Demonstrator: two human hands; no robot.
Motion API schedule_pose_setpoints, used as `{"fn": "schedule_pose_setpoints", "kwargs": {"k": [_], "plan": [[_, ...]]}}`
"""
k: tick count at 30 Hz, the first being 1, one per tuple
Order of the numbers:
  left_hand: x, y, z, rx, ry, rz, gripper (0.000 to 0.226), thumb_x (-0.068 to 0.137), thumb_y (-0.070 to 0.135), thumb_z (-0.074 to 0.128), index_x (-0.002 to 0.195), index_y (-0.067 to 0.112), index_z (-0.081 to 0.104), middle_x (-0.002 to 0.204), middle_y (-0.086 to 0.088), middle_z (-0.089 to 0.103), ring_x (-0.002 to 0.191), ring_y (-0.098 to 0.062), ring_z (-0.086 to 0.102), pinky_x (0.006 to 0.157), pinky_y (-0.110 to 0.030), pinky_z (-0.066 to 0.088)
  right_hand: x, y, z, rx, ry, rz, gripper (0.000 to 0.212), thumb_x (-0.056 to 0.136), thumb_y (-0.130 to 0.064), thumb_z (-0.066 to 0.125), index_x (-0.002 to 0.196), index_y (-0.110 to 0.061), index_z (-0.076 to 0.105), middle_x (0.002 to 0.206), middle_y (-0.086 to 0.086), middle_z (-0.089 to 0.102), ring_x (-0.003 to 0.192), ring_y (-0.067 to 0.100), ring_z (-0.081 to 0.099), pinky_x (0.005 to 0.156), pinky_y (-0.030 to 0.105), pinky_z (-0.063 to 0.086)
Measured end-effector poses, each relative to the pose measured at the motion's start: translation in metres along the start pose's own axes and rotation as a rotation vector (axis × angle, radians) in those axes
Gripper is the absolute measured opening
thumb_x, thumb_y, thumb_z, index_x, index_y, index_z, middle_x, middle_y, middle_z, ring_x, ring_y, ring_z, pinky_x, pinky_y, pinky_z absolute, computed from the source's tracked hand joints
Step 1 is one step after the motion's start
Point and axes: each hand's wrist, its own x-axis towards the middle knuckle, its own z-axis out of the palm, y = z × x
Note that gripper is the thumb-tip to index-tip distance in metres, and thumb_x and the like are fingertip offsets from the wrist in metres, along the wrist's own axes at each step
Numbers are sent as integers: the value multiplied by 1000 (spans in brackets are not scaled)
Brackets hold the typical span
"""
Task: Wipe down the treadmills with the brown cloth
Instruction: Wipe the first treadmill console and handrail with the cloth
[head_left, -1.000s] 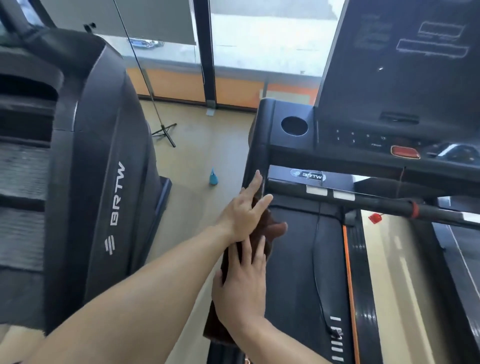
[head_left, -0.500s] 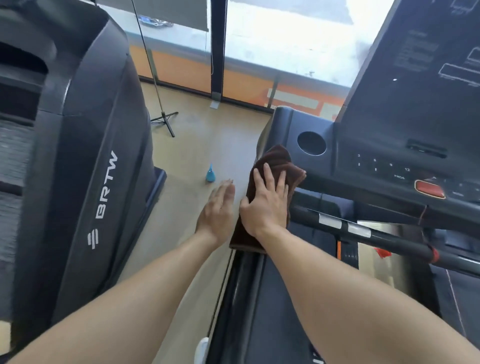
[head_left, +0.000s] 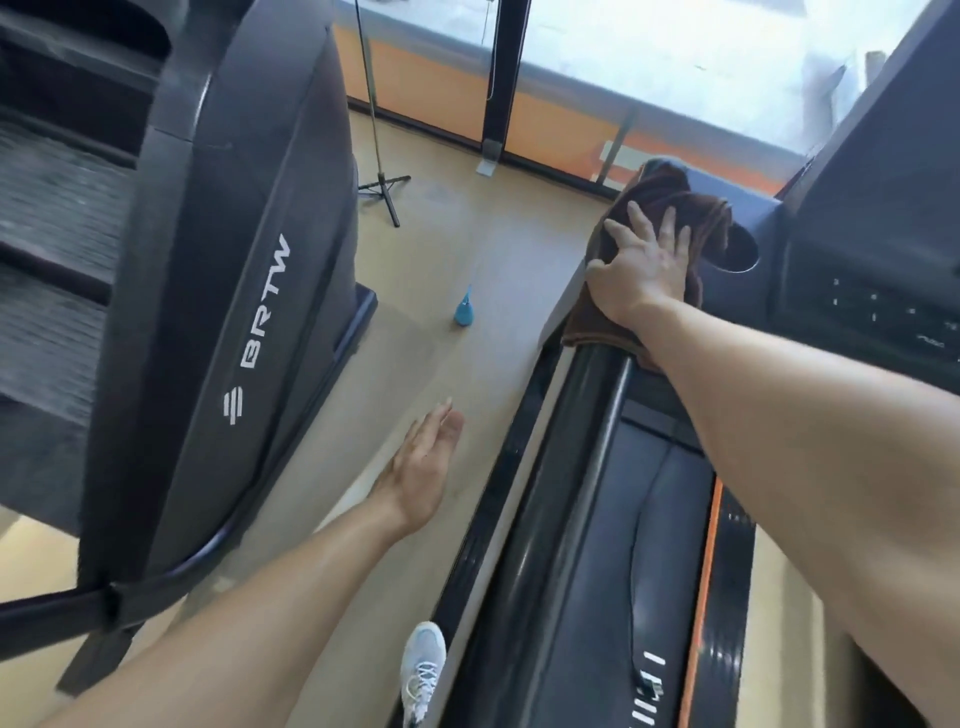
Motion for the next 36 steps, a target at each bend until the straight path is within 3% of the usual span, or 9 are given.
{"fn": "schedule_pose_setpoints", "kwargs": {"k": [4,9,14,18,20,22,25,29,36], "plan": [[-40,-20,-6,3,65,-38,89,87,79,15,162,30,21,167,14,22,155,-5,11,128,-34,6,-41,2,3,84,-53,-106,52,98,-35,50,150,-29,49,172,-7,15,159,25,-12,127,46,-15],[-86,5,4,-30,213,-9,70,103,66,21,162,28,24,166,9,27,154,-12,20,125,-35,14,-162,2,11,293,-115,-261,37,94,-32,57,131,-28,63,164,-12,33,159,19,-10,126,43,-15],[-115,44,16,-89,369,30,58,108,54,26,158,26,33,163,3,36,149,-18,32,119,-32,20,-299,-6,26,382,-154,-541,42,80,-45,45,106,-27,73,131,-15,65,158,17,16,127,39,-14],[-147,56,28,-59,365,56,56,109,50,27,157,21,35,162,0,39,148,-20,35,118,-33,22,-375,-11,23,567,-321,-641,26,73,-30,47,89,-31,67,118,-14,72,155,10,24,129,41,-3],[-162,55,35,-74,366,-1,59,109,50,28,159,18,32,163,-2,37,148,-23,35,117,-33,24,-403,-4,26,699,-203,-530,29,74,-20,47,94,-29,67,138,-11,64,156,11,23,130,39,3],[-166,45,42,-1,309,-136,57,109,48,30,157,16,36,161,-6,39,146,-28,39,117,-35,27,-430,-1,28,834,-68,-187,40,85,-13,50,120,-28,65,155,-12,46,154,6,22,128,35,16],[-165,34,54,80,72,-285,66,105,59,28,147,15,54,149,-13,54,135,-33,50,117,-43,36,-453,-20,19,1099,-249,209,56,106,-22,45,159,-32,30,167,-13,24,154,4,18,123,25,19],[-167,48,55,-13,-58,-303,67,107,60,18,155,19,41,156,-10,46,144,-29,42,119,-38,30,-416,-48,11,1186,-402,426,71,109,-54,31,165,-31,-5,173,-9,-5,159,12,1,128,41,10],[-101,65,62,-22,-41,-157,51,111,43,25,161,28,29,160,-4,41,145,-26,40,123,-40,26,-341,-44,23,1182,-312,562,76,106,-60,33,165,-28,-3,173,-4,5,159,15,6,126,39,11]]}}
